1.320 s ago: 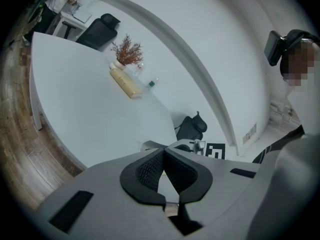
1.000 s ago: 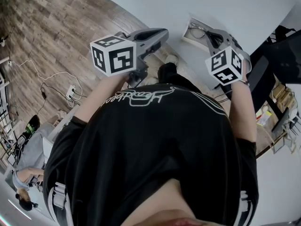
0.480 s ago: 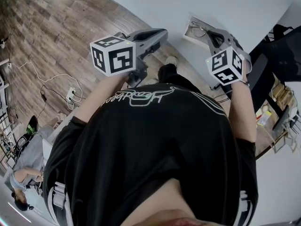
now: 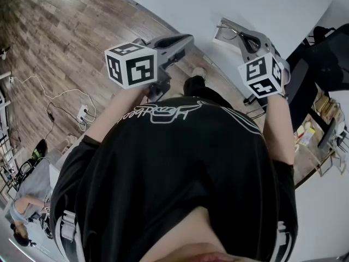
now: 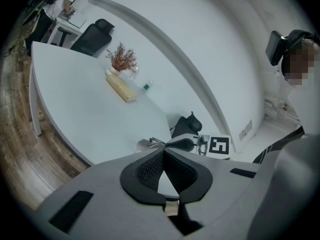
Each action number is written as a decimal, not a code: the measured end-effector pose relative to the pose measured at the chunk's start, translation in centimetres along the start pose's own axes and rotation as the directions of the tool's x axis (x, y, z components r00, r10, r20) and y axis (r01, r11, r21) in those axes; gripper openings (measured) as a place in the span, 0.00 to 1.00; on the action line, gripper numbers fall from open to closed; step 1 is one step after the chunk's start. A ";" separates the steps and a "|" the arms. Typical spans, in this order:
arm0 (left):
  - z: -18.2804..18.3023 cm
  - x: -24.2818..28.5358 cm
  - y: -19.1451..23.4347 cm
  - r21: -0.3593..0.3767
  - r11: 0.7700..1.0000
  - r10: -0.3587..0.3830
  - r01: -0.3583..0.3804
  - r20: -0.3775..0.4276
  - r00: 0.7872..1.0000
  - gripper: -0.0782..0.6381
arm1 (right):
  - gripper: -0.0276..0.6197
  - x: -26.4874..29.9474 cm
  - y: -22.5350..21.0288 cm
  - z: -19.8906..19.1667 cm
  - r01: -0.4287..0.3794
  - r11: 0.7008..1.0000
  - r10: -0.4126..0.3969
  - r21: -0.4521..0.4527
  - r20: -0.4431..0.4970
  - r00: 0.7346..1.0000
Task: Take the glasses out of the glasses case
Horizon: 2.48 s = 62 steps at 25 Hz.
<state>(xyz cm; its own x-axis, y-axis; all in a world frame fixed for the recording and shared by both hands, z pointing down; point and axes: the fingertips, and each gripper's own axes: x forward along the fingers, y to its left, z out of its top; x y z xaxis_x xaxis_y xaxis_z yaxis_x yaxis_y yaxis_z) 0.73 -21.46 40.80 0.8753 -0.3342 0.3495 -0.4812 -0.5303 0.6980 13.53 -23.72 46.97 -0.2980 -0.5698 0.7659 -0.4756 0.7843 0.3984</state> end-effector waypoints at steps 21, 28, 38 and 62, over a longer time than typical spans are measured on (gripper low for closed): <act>-2.5 -5.7 -6.9 0.132 0.990 -0.061 0.057 0.026 0.998 0.12 | 0.07 -11.0 3.0 4.6 0.186 0.966 -0.215 0.178 0.157 0.964; -4.5 -8.5 -10.1 0.176 0.980 -0.094 0.088 0.026 0.995 0.12 | 0.07 -16.2 6.3 6.7 0.211 0.938 -0.278 0.273 0.235 0.931; -6.5 -12.2 -14.4 0.252 0.960 -0.138 0.123 0.046 0.989 0.12 | 0.07 -22.5 10.5 8.1 0.125 0.848 -0.366 0.516 0.398 0.841; -6.9 -15.9 -19.9 0.337 0.920 -0.234 0.200 0.062 0.970 0.12 | 0.07 -30.2 15.4 10.4 -0.111 0.732 -0.430 0.672 0.582 0.691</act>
<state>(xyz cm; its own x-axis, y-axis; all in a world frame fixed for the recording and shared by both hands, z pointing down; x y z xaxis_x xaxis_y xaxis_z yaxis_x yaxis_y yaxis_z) -3.29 -0.16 25.66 0.9589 -0.2483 0.1374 -0.2835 -0.8171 0.5019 6.57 3.00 24.73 -0.4831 -0.8732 0.0640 -0.8714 0.4723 -0.1328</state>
